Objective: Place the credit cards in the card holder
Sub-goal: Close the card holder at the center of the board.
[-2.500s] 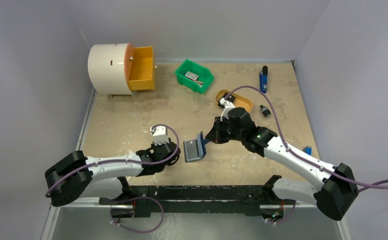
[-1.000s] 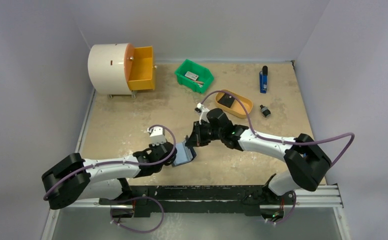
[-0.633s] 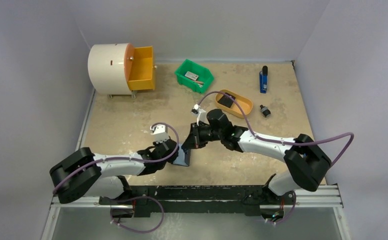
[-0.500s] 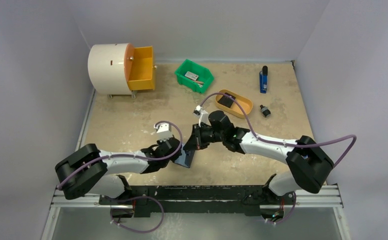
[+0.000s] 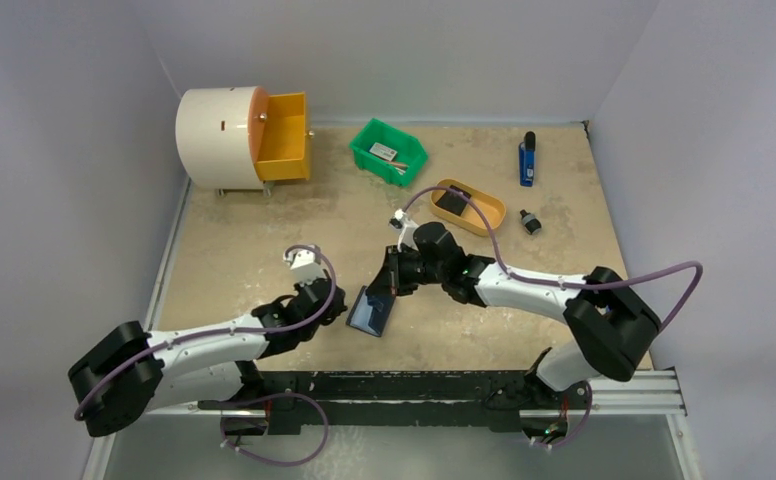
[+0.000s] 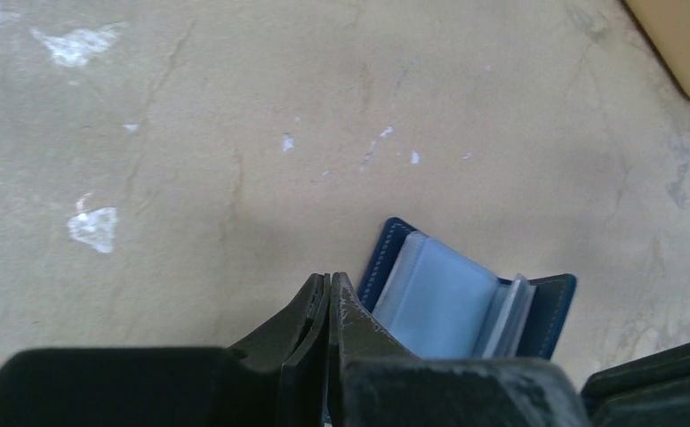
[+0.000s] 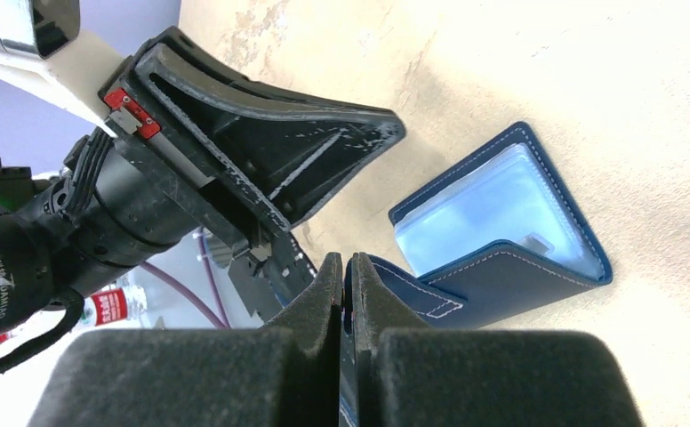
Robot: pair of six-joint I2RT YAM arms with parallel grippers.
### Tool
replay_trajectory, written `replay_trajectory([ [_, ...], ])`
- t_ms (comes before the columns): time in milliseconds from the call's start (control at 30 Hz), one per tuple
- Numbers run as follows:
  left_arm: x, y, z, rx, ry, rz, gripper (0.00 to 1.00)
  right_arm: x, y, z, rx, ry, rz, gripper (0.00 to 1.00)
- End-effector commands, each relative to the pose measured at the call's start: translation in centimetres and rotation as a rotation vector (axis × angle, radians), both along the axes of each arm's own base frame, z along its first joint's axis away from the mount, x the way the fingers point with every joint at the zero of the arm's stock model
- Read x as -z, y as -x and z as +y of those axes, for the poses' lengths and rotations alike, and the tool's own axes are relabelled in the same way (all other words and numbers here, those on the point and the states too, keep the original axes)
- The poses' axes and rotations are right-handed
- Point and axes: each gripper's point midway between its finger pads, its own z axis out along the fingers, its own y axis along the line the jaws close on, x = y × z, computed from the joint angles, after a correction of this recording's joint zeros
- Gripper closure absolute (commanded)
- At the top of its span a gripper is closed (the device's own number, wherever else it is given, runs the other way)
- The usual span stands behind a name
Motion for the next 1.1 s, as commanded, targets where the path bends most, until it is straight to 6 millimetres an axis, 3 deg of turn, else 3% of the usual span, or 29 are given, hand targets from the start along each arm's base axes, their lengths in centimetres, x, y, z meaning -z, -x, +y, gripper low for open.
replay_trajectory([
  [0, 1.4, 0.7, 2.0, -0.024, -0.017, 0.033, 1.0, -0.7, -2.0, 0.6, 0.067, 0.003, -0.033, 1.0],
  [333, 3.8, 1.4, -0.2, 0.074, 0.001, 0.111, 1.0, -0.3, -3.9, 1.4, 0.131, 0.012, -0.003, 1.0],
  [567, 3.5, 1.6, -0.9, 0.102, 0.045, 0.097, 1.0, 1.3, -4.5, 3.1, 0.09, 0.032, 0.039, 1.0],
  [767, 3.4, 1.6, -0.4, 0.083, 0.046, 0.087, 1.0, 1.4, -5.0, 3.8, 0.046, 0.062, 0.024, 1.0],
  [933, 3.4, 1.6, 0.4, 0.052, 0.039, 0.081, 1.0, 0.5, -4.8, 3.4, 0.033, 0.086, 0.012, 0.67],
  [1067, 3.4, 1.6, 0.6, 0.044, 0.035, 0.079, 1.0, -0.7, -4.7, 3.2, 0.024, 0.096, 0.007, 0.48],
])
